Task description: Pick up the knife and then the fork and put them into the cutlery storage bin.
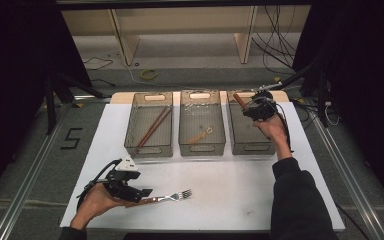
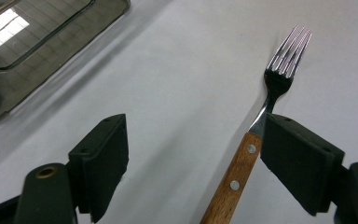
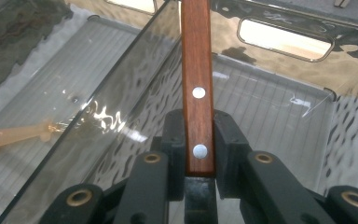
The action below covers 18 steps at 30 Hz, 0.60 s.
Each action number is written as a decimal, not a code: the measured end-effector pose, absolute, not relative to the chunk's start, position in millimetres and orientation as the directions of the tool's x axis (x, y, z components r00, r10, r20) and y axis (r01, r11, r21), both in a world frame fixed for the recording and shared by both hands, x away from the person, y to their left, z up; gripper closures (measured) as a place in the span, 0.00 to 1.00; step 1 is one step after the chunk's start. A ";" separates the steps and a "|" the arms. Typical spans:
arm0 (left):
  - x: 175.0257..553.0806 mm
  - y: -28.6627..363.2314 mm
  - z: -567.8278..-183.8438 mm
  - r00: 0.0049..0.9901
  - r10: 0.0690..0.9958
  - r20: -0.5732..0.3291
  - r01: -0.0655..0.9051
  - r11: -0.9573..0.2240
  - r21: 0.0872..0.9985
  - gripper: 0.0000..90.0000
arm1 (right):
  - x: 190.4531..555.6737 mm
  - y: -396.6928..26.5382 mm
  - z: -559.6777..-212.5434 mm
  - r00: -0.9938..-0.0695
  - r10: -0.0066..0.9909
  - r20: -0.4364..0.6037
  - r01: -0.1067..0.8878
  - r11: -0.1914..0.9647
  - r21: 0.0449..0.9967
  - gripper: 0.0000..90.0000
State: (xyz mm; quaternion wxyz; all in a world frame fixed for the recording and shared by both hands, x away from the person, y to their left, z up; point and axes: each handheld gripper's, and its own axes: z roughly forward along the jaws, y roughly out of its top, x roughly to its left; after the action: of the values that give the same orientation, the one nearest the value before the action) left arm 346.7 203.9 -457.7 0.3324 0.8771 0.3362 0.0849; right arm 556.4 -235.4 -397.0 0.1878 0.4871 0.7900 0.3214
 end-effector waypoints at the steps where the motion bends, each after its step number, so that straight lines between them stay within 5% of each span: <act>1: 346.8 203.9 -457.8 0.760 0.646 -0.075 0.533 -0.552 0.641 0.25 | 557.1 -234.8 -397.4 -0.455 0.891 0.012 0.647 0.321 0.691 0.84; 6: 347.0 204.4 -458.0 0.759 0.647 -0.075 0.535 -0.553 0.638 0.25 | 558.6 -233.0 -393.7 -0.444 0.895 0.034 0.641 0.291 0.710 0.61; 18: 346.2 201.4 -456.3 0.766 0.639 -0.076 0.539 -0.573 0.618 0.25 | 531.8 -230.0 -377.2 -0.519 0.853 0.056 0.593 0.312 0.742 0.46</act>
State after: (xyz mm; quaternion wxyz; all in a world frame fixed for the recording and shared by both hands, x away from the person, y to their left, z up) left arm 346.2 201.4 -456.3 0.3205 0.8833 0.3331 0.0780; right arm 531.8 -230.0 -377.2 0.1767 0.4573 0.7905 0.3670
